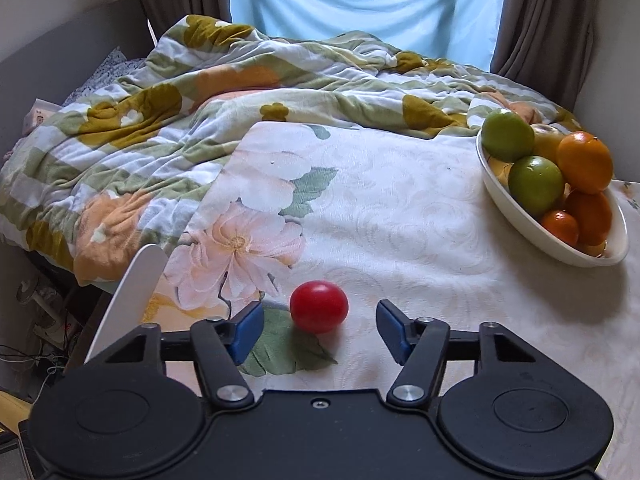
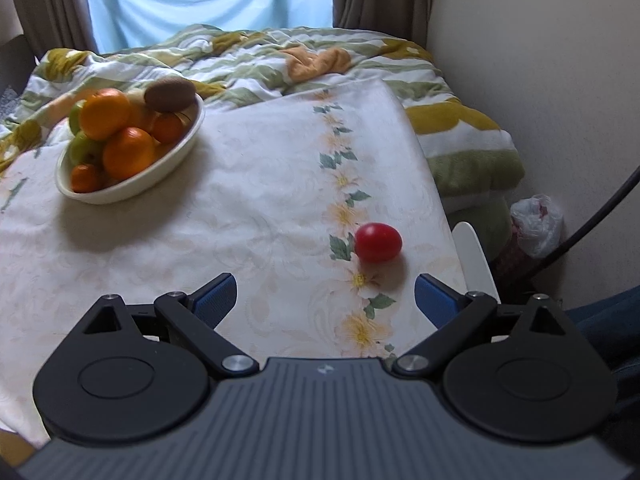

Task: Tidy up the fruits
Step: 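Move both grippers toward the two red tomatoes on the sheet, then grasp a red tomato with the left gripper while the right gripper grasps the other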

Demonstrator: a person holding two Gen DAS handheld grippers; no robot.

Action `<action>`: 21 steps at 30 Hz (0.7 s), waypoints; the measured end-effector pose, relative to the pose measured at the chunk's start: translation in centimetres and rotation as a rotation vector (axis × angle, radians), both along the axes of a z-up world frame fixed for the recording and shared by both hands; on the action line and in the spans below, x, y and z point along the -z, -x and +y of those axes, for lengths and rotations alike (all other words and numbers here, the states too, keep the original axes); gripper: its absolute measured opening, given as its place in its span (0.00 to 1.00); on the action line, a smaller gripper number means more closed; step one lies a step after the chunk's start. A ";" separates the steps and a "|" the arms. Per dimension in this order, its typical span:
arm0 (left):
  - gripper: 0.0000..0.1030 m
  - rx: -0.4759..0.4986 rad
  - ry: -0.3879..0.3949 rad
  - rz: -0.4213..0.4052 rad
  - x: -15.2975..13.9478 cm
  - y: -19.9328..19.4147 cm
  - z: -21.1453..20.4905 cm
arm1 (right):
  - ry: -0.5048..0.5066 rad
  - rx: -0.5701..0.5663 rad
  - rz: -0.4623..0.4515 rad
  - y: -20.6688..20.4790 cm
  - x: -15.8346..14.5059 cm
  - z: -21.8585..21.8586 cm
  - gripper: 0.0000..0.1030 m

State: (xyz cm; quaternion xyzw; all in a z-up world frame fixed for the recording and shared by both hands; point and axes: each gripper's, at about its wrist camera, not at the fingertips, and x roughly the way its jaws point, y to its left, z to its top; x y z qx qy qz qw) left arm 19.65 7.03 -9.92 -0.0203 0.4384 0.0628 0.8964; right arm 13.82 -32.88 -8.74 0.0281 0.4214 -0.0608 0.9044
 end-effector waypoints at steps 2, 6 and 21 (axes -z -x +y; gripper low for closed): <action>0.57 0.000 0.002 0.003 0.3 -0.2 0.2 | -0.001 0.006 0.005 -0.2 0.3 -0.1 1.00; 0.36 0.006 0.010 0.005 0.5 -0.5 0.3 | 0.000 0.016 0.013 -0.6 0.7 -0.1 1.00; 0.36 0.026 0.029 0.000 0.5 0.7 -0.3 | 0.010 0.057 0.025 -2.9 2.4 -1.4 0.82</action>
